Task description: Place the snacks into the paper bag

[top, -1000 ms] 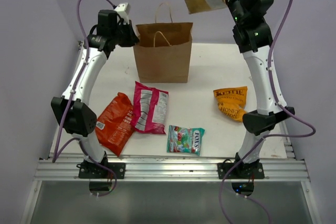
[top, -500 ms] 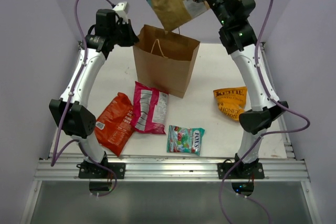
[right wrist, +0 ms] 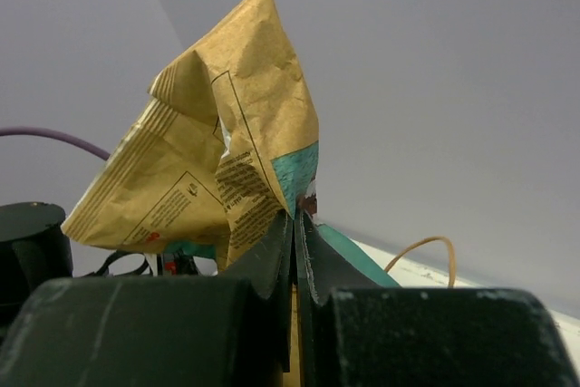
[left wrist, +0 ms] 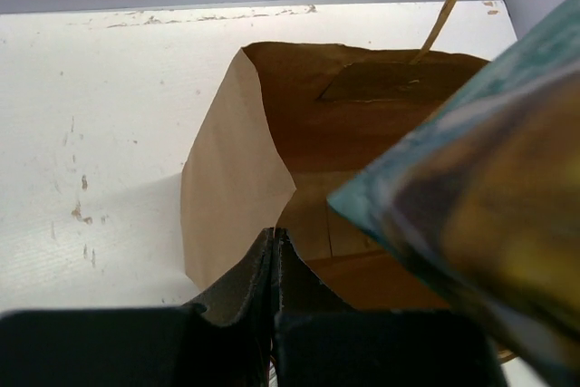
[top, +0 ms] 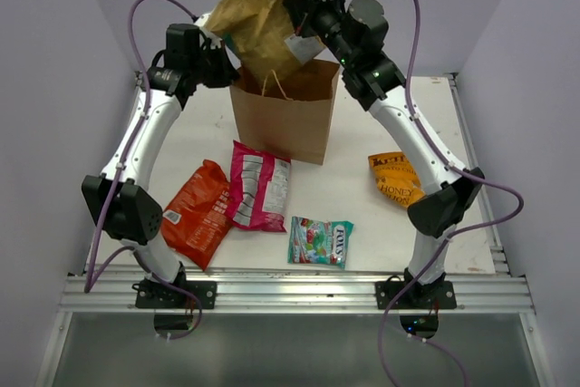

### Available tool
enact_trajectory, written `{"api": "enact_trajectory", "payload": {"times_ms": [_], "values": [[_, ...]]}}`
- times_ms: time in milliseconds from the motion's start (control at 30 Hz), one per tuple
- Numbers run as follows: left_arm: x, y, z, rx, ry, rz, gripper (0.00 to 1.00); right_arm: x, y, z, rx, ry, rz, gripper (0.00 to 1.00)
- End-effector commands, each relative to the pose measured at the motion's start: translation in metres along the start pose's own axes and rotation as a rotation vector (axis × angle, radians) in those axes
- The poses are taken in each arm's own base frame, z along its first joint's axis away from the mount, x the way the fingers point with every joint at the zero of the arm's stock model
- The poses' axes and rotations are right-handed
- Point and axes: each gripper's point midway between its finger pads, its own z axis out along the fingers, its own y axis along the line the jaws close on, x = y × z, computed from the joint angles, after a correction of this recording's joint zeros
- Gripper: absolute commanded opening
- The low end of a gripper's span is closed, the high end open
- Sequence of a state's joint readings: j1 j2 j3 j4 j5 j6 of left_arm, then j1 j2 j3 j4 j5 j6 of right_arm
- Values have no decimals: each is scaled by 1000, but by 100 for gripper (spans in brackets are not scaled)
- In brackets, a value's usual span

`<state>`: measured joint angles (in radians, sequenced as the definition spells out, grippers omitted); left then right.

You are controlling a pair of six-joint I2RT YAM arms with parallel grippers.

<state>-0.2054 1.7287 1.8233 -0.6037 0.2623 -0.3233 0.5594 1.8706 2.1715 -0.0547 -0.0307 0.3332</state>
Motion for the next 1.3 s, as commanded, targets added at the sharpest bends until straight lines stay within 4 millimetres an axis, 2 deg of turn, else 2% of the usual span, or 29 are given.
{"api": "enact_trajectory", "payload": {"times_ms": [0,67,133,167,233,267,333,367,433,467,533,767,867,900,967,1000,1033,1067,1100,1133,1200,1233,1267], "values": [[-18,-23,-17,65,-74,13,0,-65,37,-25,-15,-170,-9,0],[-15,-24,-15,71,-66,15,0,-49,36,-25,2,-144,-2,0],[-13,-23,-15,71,-61,13,0,-47,34,-29,19,-147,21,0],[-14,-24,-17,72,-66,14,0,-29,30,-29,33,-114,27,0],[-12,-23,-16,70,-68,13,0,-27,33,-37,43,-124,37,0],[-13,-24,-17,70,-71,14,0,-9,33,-37,53,-92,40,0],[-13,-24,-17,73,-73,15,0,-5,34,-42,66,-88,43,0],[-12,-24,-17,73,-70,13,0,7,34,-43,69,-71,45,0],[-11,-25,-17,79,-66,13,0,13,34,-44,73,-67,47,0],[-10,-25,-17,80,-66,13,0,26,29,-45,88,-43,43,0],[-9,-25,-18,79,-68,13,0,36,25,-46,101,-24,49,0],[-7,-23,-19,71,-64,19,0,71,16,-72,157,74,35,0],[-8,-23,-20,72,-70,20,0,73,18,-83,166,101,8,30],[-8,-23,-20,70,-71,20,0,65,19,-87,161,90,-25,47],[-9,-23,-20,69,-73,19,0,48,26,-91,147,75,-59,69],[-9,-23,-20,70,-74,20,0,42,27,-92,144,81,-99,83],[-9,-23,-20,69,-73,19,0,39,25,-96,155,103,-123,87],[-10,-23,-22,69,-76,18,0,15,30,-97,149,68,-148,87],[-9,-23,-22,67,-76,20,0,7,31,-99,149,63,-164,88],[-8,-22,-21,63,-74,19,0,-10,34,-106,143,44,-175,88],[-9,-21,-23,55,-79,20,0,-26,33,-116,157,27,-207,90],[-9,-21,-24,53,-79,22,0,-39,32,-128,167,13,-213,91],[-8,-21,-25,51,-78,24,0,-43,25,-135,203,12,-229,92]]}}
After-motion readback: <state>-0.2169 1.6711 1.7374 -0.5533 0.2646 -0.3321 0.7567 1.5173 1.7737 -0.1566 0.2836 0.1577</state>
